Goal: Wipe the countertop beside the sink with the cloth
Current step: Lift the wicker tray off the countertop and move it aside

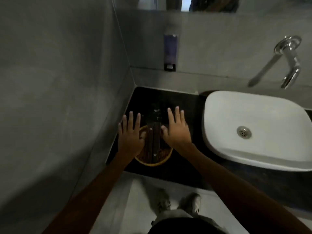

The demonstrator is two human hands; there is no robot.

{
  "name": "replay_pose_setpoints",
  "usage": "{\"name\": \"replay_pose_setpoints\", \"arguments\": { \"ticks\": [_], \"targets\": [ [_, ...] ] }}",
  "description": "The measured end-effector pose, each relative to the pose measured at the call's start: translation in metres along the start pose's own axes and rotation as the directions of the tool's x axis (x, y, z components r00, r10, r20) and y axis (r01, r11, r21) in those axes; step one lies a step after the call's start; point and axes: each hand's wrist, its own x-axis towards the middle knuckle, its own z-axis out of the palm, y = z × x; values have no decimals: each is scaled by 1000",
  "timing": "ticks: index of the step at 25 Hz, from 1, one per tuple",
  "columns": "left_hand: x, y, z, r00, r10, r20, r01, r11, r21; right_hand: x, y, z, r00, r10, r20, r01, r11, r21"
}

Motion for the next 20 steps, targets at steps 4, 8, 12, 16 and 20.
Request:
{"name": "replay_pose_setpoints", "arguments": {
  "ticks": [4, 8, 12, 16, 20],
  "targets": [
    [-18, -22, 47, 925, -172, 338, 199, 979, -45, -7, 17, 49, 890, 240, 388, -299, 949, 97],
    [-20, -11, 48, 929, -228, 292, 290, 938, -191, -4, 27, 51, 913, 225, 341, -323, 909, 264],
    [-46, 28, 27, 955, -224, 195, 289, 852, -437, -42, 60, 11, 954, 248, 171, -288, 917, 276],
    [-111, 105, 32, 952, -57, 300, 228, 788, -572, -148, 124, -46, 926, 375, 47, -376, 903, 209],
    [-139, 198, 60, 860, 199, 470, 160, 769, -619, -240, 198, -72, 796, 604, 42, -603, 786, 138]
  ]
}}
